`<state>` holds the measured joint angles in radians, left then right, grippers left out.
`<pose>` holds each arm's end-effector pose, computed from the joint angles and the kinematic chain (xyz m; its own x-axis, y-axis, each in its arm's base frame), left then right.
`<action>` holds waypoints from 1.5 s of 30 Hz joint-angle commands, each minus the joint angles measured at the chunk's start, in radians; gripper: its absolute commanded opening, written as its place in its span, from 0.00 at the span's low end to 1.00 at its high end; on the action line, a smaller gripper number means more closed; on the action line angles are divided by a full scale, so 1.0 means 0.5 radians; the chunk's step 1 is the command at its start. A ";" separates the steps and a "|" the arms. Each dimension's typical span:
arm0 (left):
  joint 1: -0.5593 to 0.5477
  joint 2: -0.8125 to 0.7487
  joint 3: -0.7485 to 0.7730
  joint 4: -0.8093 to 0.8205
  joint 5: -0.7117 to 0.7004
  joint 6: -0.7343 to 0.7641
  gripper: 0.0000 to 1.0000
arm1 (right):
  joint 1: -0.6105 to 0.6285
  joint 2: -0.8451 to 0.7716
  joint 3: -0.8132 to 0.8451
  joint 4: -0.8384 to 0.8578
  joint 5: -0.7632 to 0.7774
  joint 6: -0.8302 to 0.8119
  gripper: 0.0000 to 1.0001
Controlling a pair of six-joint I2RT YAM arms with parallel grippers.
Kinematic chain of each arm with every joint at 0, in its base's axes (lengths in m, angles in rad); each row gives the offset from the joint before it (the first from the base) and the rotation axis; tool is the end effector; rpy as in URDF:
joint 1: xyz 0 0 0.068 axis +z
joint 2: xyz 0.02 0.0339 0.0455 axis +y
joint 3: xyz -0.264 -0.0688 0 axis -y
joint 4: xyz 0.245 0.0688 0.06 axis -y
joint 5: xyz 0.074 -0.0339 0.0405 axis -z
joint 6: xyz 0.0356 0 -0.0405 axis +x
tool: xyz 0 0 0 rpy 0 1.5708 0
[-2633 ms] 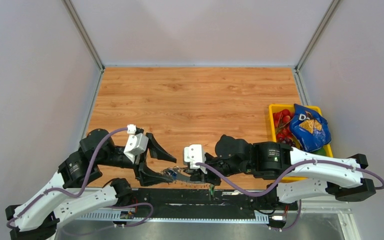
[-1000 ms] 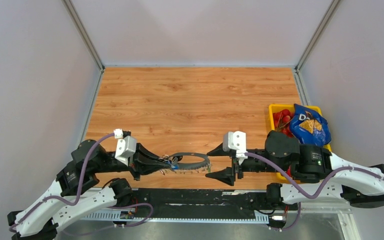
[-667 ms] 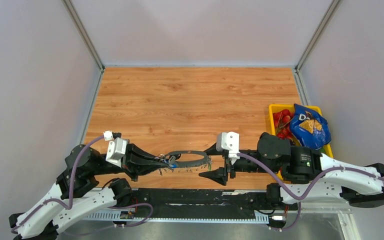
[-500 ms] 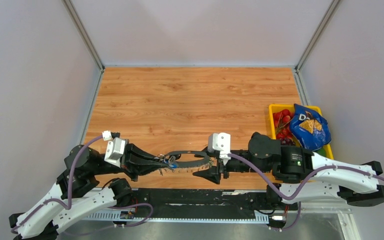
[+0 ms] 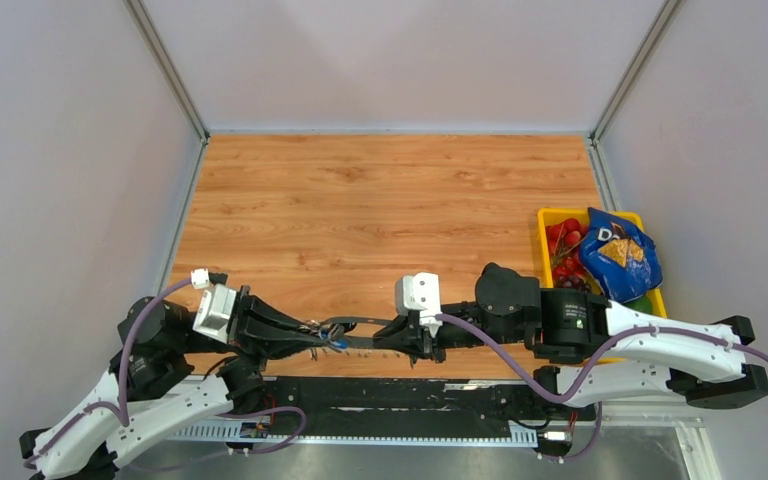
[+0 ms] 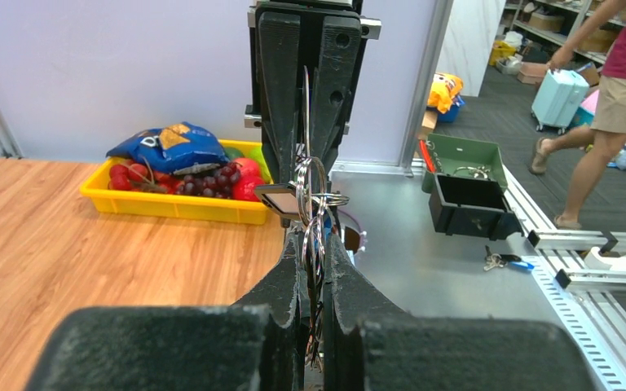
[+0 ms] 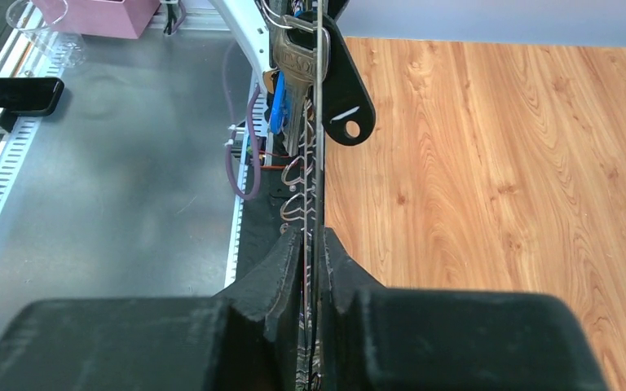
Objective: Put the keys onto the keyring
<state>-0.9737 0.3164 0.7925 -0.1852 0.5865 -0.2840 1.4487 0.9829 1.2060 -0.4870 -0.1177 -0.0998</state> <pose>0.0167 -0.0596 0.3910 -0.1217 -0.2360 -0.9641 0.9925 -0.0378 -0.1160 0.0208 0.2038 0.4174 0.0680 -0.2585 -0.9636 -0.9977 -0.0174 -0.0657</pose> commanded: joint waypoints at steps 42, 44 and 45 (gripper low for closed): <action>0.008 -0.005 0.005 -0.474 -1.415 0.269 0.71 | -1.286 0.372 -0.523 0.539 -0.044 0.741 0.00; 0.006 0.006 -0.007 -0.472 -1.415 0.269 0.71 | -1.337 0.457 -0.593 0.630 -0.134 0.818 0.00; 0.007 0.006 -0.018 -0.470 -1.409 0.268 0.71 | -1.351 0.506 -0.615 0.667 -0.166 0.846 0.00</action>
<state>-0.9726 0.3073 0.7937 -0.4206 -0.0975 -0.1684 0.8047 1.1824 0.9310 -0.3271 -0.0818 0.2230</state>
